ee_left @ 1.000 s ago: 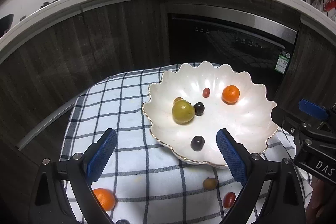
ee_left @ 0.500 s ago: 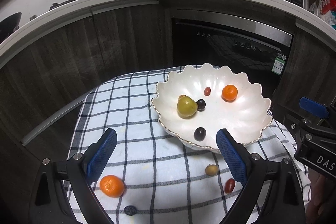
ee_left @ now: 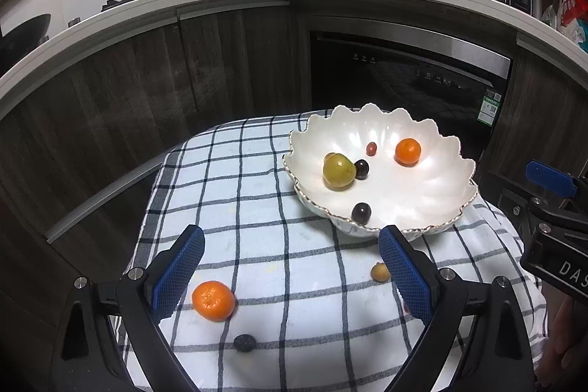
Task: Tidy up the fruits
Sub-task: 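Withdraw both open grippers from the bowl back toward the loose fruits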
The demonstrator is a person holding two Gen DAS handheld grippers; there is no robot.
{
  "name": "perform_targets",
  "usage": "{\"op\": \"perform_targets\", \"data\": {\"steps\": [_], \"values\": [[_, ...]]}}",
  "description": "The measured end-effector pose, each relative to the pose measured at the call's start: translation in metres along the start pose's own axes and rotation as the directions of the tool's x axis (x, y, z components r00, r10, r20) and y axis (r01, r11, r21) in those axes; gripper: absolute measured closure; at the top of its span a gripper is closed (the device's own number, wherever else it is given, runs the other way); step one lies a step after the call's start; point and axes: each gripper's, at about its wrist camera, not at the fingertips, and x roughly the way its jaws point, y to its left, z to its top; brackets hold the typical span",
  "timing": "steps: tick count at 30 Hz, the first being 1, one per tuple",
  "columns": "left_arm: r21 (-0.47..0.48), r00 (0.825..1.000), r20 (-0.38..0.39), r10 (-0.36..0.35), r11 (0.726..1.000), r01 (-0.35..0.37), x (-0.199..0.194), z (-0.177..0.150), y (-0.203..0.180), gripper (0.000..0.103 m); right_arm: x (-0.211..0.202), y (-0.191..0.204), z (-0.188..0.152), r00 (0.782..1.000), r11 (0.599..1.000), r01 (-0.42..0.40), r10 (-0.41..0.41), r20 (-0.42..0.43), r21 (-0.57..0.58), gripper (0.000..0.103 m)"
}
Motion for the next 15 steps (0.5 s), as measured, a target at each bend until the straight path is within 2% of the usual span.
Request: {"op": "perform_targets", "data": {"steps": [15], "values": [[-0.013, 1.0, -0.012, 0.02, 1.0, -0.02, -0.007, -0.018, 0.011, 0.006, -0.005, 0.013, -0.013, 1.0, 1.0, -0.008, 0.008, -0.005, -0.019, 0.022]]}}
